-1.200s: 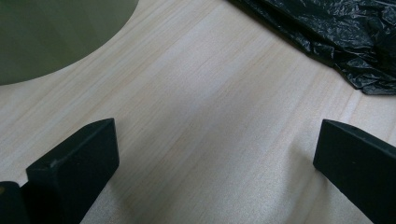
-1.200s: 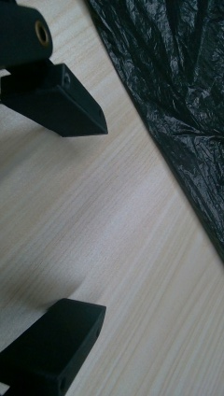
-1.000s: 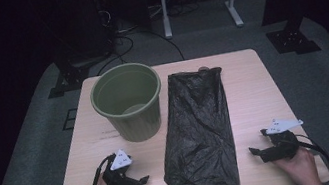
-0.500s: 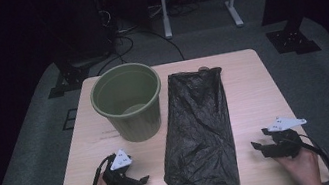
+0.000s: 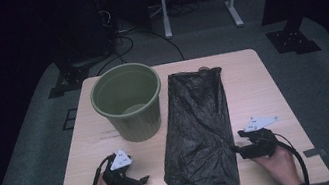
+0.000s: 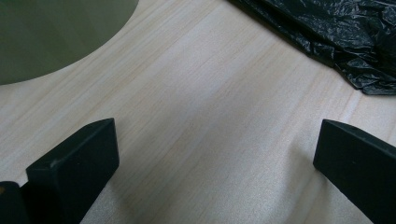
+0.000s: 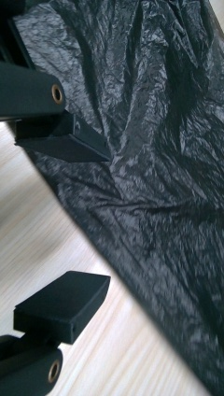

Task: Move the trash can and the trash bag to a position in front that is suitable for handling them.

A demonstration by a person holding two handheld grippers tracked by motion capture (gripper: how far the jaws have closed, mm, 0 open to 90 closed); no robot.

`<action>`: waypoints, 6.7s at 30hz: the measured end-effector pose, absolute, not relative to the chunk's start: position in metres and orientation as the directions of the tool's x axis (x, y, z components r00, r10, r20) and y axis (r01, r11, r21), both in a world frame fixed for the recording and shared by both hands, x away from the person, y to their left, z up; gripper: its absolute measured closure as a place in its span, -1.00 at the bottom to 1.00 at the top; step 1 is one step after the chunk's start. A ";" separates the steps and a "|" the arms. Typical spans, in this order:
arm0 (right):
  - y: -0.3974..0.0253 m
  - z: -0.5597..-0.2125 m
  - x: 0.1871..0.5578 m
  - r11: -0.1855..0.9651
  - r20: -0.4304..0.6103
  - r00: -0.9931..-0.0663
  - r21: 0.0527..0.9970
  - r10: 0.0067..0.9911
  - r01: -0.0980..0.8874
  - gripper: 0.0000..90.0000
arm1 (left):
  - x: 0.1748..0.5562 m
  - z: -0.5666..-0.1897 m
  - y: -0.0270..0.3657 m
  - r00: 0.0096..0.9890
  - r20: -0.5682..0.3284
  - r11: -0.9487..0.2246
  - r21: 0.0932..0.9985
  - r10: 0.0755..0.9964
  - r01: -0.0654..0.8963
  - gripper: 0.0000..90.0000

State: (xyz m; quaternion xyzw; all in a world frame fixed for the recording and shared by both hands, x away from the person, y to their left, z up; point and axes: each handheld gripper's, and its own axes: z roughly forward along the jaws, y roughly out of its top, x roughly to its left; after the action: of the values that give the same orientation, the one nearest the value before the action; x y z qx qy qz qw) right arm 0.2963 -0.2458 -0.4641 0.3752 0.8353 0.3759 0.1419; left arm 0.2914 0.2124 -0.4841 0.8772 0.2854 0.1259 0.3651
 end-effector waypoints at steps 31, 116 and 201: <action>-0.255 -0.469 0.297 0.470 -0.009 -0.662 0.712 0.749 0.522 1.00 | 0.291 -0.484 0.212 0.805 0.013 -0.570 0.712 0.593 0.409 -1.00; -0.307 -0.482 0.299 0.380 -0.032 -0.513 0.712 0.858 0.590 -0.67 | 0.291 -0.484 0.212 0.803 0.013 -0.569 0.712 0.596 0.411 -1.00; -0.308 -0.487 0.300 0.343 0.011 -0.512 0.729 0.859 0.592 -0.77 | 0.340 -0.285 0.239 0.740 0.004 -0.423 0.823 0.672 0.380 -1.00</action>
State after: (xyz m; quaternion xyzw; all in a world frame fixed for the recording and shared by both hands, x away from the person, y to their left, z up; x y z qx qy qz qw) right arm 0.3004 -0.3081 -0.4873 0.4551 0.7968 0.3483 0.1917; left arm 0.3403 0.2391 -0.2847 0.8264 0.3184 0.1689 0.4327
